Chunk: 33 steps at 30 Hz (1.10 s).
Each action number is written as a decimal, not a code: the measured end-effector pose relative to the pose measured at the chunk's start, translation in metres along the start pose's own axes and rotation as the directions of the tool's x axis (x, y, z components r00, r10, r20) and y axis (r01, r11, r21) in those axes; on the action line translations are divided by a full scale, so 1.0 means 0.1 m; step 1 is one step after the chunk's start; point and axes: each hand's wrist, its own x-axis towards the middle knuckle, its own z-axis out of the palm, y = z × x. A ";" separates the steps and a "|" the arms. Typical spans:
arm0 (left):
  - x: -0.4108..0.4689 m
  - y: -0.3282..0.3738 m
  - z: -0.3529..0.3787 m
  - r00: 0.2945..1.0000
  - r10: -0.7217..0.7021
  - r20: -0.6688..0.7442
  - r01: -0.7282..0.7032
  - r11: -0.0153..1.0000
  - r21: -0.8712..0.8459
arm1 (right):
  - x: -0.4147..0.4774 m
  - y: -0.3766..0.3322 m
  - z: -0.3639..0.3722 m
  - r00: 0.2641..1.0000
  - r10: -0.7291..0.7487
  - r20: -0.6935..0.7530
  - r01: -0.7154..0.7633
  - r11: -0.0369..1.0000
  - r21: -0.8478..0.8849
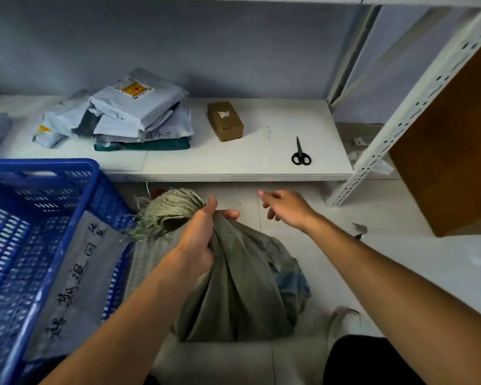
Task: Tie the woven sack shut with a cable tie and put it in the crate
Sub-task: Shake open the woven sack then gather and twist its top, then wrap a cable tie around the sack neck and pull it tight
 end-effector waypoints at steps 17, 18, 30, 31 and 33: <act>0.64 0.10 -0.05 0.998 -0.005 -0.056 -0.003 0.991 -0.132 | 2.00 0.36 0.06 0.923 0.126 -0.363 -0.220 0.948 -0.231; 0.65 0.11 -0.04 0.999 -0.016 -0.046 0.010 0.992 -0.122 | 2.05 0.36 0.04 0.910 0.137 -0.390 -0.242 0.942 -0.232; 0.87 0.23 -0.02 0.994 -0.100 -0.052 0.098 0.994 -0.041 | 2.38 0.43 0.06 0.861 0.012 -0.509 -0.245 0.886 -0.393; 0.86 0.23 -0.02 0.993 -0.106 -0.052 0.104 0.994 -0.038 | 2.39 0.41 0.05 0.860 0.001 -0.511 -0.249 0.874 -0.417; 0.87 0.22 -0.02 0.993 -0.107 -0.057 0.105 0.994 -0.037 | 2.41 0.36 0.02 0.874 -0.017 -0.486 -0.244 0.850 -0.468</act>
